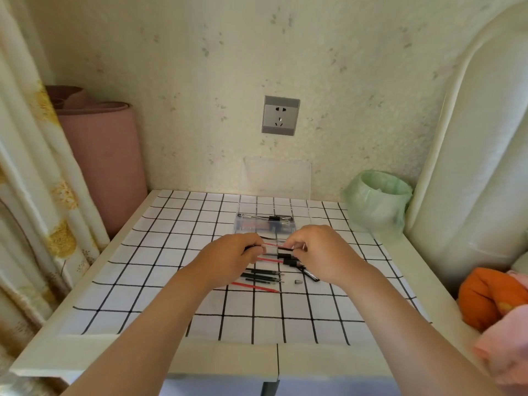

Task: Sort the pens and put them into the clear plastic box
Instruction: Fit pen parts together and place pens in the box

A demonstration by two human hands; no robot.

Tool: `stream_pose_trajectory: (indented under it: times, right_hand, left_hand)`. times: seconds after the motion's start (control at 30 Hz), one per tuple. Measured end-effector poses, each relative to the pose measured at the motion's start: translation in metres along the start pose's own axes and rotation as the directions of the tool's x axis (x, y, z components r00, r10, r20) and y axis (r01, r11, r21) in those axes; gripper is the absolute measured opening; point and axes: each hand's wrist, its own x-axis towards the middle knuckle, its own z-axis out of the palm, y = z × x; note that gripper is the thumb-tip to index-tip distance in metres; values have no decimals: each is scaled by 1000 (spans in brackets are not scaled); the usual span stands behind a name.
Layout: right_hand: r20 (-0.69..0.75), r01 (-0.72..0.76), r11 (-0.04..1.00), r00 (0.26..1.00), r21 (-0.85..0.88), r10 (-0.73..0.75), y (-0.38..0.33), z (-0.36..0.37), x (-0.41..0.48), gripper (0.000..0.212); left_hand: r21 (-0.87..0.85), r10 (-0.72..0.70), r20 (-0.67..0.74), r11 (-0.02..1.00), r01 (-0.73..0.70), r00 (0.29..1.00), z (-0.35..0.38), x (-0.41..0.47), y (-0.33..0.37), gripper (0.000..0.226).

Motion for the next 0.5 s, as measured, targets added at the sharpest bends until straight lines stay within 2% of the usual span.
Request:
stream_pose_trajectory:
  times: [0.5]
  right_hand:
    - [29,42,999,999,-30,-41,1,-5,-4,27]
  left_hand:
    - [-49,-6,31,999,7,1000,6,2,1,23]
